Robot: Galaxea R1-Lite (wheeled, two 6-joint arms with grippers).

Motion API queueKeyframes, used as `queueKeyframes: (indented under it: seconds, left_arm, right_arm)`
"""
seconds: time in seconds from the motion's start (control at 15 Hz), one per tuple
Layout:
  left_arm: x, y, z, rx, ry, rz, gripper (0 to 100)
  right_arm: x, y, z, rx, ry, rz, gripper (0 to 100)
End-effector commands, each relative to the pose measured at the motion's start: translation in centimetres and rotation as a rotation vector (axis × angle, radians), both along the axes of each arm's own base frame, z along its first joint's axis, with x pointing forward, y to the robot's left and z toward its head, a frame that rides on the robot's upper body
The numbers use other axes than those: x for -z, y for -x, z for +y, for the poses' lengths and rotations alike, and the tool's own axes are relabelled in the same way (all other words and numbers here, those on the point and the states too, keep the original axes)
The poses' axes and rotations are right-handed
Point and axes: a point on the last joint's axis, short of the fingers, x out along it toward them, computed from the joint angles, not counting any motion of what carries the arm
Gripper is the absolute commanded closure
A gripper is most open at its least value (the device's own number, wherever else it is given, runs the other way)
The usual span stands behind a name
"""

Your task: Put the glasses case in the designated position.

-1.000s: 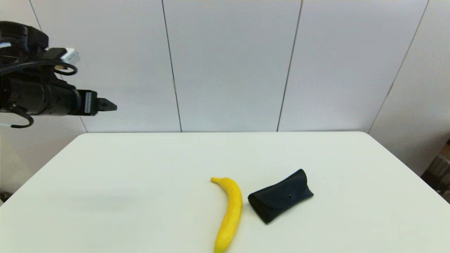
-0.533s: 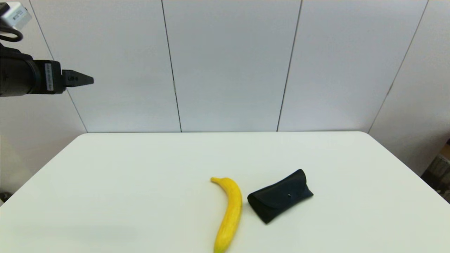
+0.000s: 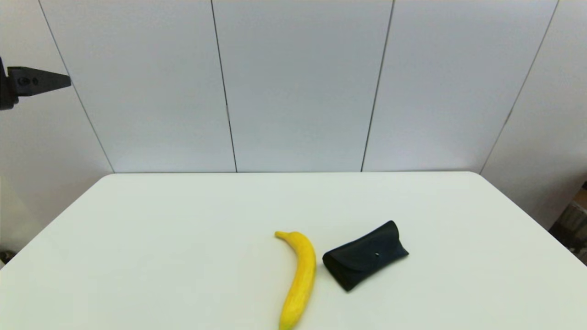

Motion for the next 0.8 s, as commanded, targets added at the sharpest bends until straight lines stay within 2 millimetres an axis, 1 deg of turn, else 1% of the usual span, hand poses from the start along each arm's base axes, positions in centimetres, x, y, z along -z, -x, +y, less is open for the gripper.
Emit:
queueKeyframes:
  seconds: [0.07, 0.53, 0.73, 0.8]
  left_arm:
    - [0.6, 3.6, 0.3, -0.021, 0.001, -0.032, 0]
    - [4.1, 9.3, 0.2, -0.026, 0.004, -0.044, 0]
    - [6.0, 11.7, 0.1, -0.03, 0.01, -0.057, 0]
    - [6.8, 12.8, 0.1, -0.028, 0.01, -0.069, 0]
  right_arm:
    - [0.0, 0.0, 0.0, 0.0, 0.0, 0.001, 0]
    - [0.0, 0.0, 0.0, 0.0, 0.0, 0.001, 0]
    - [0.0, 0.0, 0.0, 0.0, 0.0, 0.001, 0]
    - [0.0, 0.0, 0.0, 0.0, 0.0, 0.001, 0]
